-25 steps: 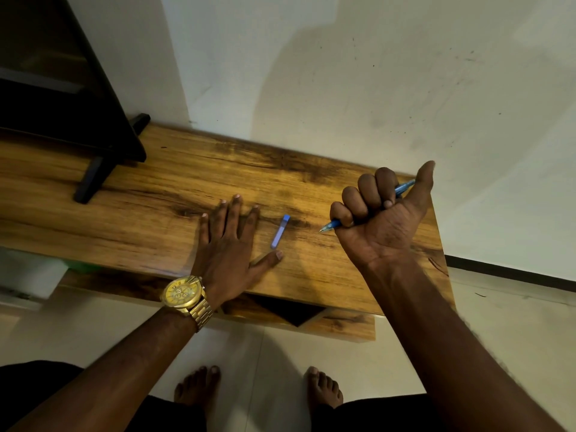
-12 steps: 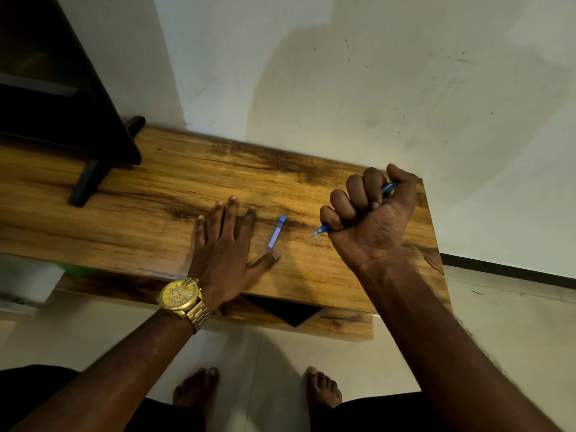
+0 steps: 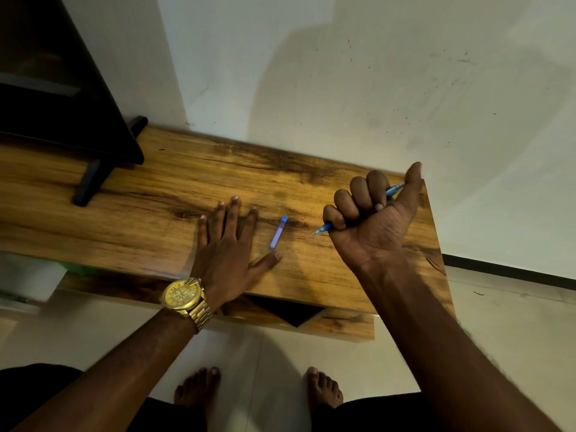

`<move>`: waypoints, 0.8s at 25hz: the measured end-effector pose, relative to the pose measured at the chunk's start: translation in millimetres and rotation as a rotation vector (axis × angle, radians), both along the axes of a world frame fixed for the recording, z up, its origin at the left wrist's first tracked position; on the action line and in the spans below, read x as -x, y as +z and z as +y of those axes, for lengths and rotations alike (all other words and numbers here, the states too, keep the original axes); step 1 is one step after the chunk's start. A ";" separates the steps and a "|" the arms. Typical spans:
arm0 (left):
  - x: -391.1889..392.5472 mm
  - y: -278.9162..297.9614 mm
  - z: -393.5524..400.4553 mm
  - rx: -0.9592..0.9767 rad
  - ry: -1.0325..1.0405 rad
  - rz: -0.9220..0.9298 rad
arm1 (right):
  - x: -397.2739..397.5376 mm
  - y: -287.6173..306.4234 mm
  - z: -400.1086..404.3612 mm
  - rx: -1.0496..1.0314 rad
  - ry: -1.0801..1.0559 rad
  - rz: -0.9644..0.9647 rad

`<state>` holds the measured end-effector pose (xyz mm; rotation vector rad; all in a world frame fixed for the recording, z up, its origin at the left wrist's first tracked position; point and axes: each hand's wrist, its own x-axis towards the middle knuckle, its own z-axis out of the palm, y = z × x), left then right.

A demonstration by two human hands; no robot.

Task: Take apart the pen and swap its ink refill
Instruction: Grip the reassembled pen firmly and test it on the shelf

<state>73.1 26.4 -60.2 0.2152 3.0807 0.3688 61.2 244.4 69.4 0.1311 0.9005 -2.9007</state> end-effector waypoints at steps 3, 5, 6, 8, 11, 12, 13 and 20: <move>-0.1 0.0 -0.2 -0.001 0.001 0.004 | 0.7 -1.8 -0.5 -0.058 -0.017 -0.002; -0.2 0.0 0.1 0.001 0.001 0.004 | -0.2 -2.4 -0.5 -0.051 -0.016 -0.005; 0.0 -0.3 0.2 0.000 -0.001 0.001 | -0.3 -2.1 -0.4 -0.036 -0.018 -0.007; 0.3 -0.3 0.1 0.002 -0.003 -0.004 | 0.1 -0.7 0.0 -0.037 -0.032 -0.017; 0.5 -0.4 0.3 0.017 -0.001 -0.006 | -0.9 1.8 -1.1 -0.073 -0.050 -0.025; 0.4 -0.4 0.3 0.018 0.000 -0.006 | -1.4 2.0 -1.8 -0.064 -0.048 -0.027; 0.3 0.1 0.5 0.017 0.001 -0.006 | -1.9 2.8 -2.2 -0.052 -0.046 -0.028; 0.1 2.5 1.5 0.014 0.001 -0.013 | -1.6 1.7 -1.2 -0.079 -0.020 0.035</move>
